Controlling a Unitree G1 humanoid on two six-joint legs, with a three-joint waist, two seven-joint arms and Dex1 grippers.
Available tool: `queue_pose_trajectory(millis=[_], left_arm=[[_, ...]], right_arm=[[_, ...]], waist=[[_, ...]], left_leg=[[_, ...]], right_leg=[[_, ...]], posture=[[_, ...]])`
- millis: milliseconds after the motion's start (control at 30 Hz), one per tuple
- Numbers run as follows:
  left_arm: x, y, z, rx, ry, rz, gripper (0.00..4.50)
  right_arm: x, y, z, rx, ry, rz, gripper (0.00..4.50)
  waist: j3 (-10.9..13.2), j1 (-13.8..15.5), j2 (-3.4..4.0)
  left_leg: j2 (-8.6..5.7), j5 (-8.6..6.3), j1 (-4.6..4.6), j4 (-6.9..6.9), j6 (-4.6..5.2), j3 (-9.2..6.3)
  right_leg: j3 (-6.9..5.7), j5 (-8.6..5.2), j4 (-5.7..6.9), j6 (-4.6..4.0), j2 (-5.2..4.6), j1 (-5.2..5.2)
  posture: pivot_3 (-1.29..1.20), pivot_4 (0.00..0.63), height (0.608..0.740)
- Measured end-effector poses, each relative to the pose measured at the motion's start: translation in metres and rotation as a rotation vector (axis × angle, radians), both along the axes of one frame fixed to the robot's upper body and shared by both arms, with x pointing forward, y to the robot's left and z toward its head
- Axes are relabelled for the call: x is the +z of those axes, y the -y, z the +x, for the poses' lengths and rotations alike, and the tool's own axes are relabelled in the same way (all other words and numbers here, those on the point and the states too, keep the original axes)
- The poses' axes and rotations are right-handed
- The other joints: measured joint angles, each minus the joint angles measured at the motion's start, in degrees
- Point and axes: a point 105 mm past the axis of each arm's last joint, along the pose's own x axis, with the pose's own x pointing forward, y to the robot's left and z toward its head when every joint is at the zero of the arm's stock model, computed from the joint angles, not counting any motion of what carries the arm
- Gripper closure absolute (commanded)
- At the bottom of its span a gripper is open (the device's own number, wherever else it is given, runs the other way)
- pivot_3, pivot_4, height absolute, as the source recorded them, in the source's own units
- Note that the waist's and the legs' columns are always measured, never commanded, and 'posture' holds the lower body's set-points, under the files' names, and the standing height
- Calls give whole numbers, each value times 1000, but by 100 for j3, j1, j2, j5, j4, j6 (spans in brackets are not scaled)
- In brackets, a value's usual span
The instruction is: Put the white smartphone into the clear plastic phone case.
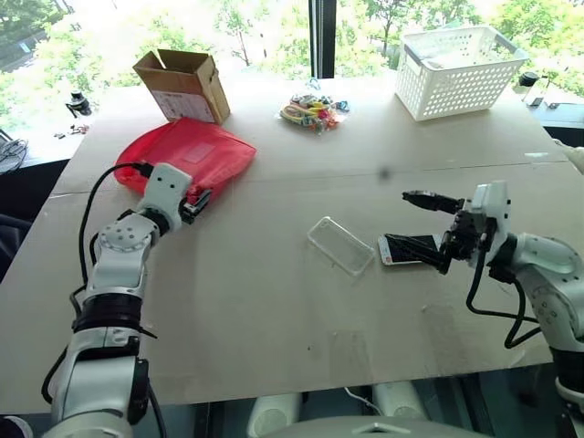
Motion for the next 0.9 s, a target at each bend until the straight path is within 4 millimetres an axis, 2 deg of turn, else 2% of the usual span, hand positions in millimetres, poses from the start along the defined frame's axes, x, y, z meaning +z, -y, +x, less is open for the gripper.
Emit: queue_pose_trajectory(millis=[100,133,167,233,267,333,433,533,600,733,900], left_arm=[[6,7,0,-32,25,10,66],[15,23,-2,-112,51,0,66],[18,28,-3,-139,59,-3,66],[26,60,-12,-309,53,-26,66],[26,92,-23,-469,21,-17,66],[22,109,-29,-554,-15,-3,66],[-8,151,-54,-823,-181,67,66],[-29,169,-72,-995,-306,104,66],[-37,174,-74,-1059,-362,148,66],[-44,177,-53,-1076,-412,236,66],[-49,204,-36,-1131,-380,209,66]], right_arm=[[-3,2,-1,-4,-6,-14,0],[-8,5,-2,-10,-22,-32,0],[-9,5,-2,-11,-25,-34,0],[-13,8,-4,-13,-39,-52,0],[-16,11,-6,-11,-55,-75,0],[-18,13,-8,-4,-66,-82,0],[-25,23,-15,9,-115,-128,0],[-29,24,-18,12,-132,-137,0],[-31,24,-21,12,-142,-139,0],[-36,24,-32,8,-181,-177,0],[-47,43,-39,-54,-227,-258,0]], waist=[[0,2,-1],[0,17,-1],[0,17,-1],[0,13,-1],[0,7,-1],[0,0,-1],[0,-34,0],[1,-43,0],[1,-24,-1],[1,4,-1],[2,32,-5]], left_leg=[[0,0,-3,0,0,1],[2,0,-5,0,0,2],[2,0,-5,0,-1,2],[2,0,-5,0,-1,4],[1,1,-4,1,-1,5],[0,0,-2,1,0,6],[-6,0,4,0,0,24],[1,0,6,0,0,22],[0,0,4,3,1,17],[-9,0,-1,14,2,16],[-23,0,-9,25,3,15]], right_leg=[[-2,0,0,0,-1,0],[-5,0,-1,0,-4,0],[-4,0,-1,0,-5,0],[-1,0,-1,0,-8,0],[4,0,-1,0,-10,0],[5,0,0,1,-9,0],[8,0,4,-1,7,1],[8,-1,10,-2,19,1],[4,-1,11,-3,23,1],[2,-1,6,-1,18,8],[2,-2,1,3,4,10]], posture=[[0,150,740],[0,150,740],[0,150,740],[0,150,740],[0,150,740],[0,150,740],[0,150,740],[0,150,740],[0,150,740],[0,150,740],[0,150,740]])
